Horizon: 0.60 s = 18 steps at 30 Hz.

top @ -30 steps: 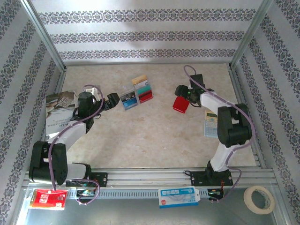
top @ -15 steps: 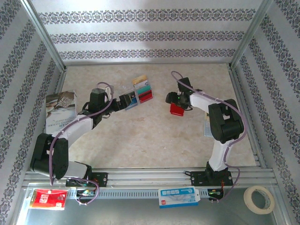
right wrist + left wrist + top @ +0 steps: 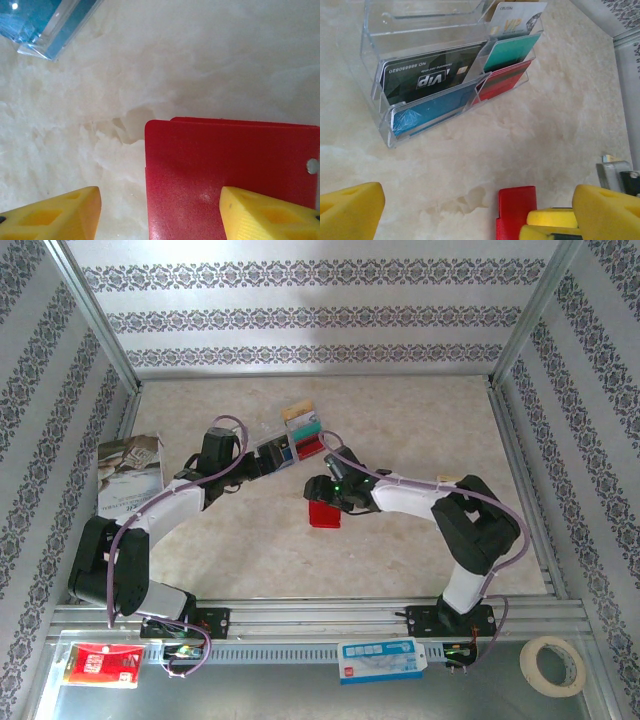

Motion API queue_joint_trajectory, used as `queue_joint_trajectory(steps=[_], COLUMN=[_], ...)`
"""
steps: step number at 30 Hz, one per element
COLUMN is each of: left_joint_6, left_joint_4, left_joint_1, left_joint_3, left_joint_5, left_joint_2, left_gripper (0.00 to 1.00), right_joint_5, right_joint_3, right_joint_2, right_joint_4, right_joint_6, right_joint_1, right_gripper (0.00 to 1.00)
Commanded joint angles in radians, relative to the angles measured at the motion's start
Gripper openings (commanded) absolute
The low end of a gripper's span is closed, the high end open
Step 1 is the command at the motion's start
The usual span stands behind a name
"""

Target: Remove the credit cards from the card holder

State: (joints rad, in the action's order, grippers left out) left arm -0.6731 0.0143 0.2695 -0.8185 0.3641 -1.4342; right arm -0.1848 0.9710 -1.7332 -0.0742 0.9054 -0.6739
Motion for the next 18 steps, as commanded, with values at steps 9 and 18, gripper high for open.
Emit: queue_joint_trajectory(steps=[9,18], left_joint_6=[-0.184,-0.206], left_joint_4=[-0.035,0.011], left_joint_1=[0.170,0.208], left_joint_3=[0.024,0.021], left_joint_5=[0.073,0.162], left_joint_2=[-0.070,-0.177], left_gripper=[0.83,0.58], right_joint_5=[0.072,-0.007], right_joint_3=[-0.081,-0.058], right_joint_2=[0.114,-0.009], right_joint_4=[-0.119,-0.120], right_joint_6=[-0.128,-0.137], right_joint_1=[0.067,0.062], right_gripper=[0.40,0.18])
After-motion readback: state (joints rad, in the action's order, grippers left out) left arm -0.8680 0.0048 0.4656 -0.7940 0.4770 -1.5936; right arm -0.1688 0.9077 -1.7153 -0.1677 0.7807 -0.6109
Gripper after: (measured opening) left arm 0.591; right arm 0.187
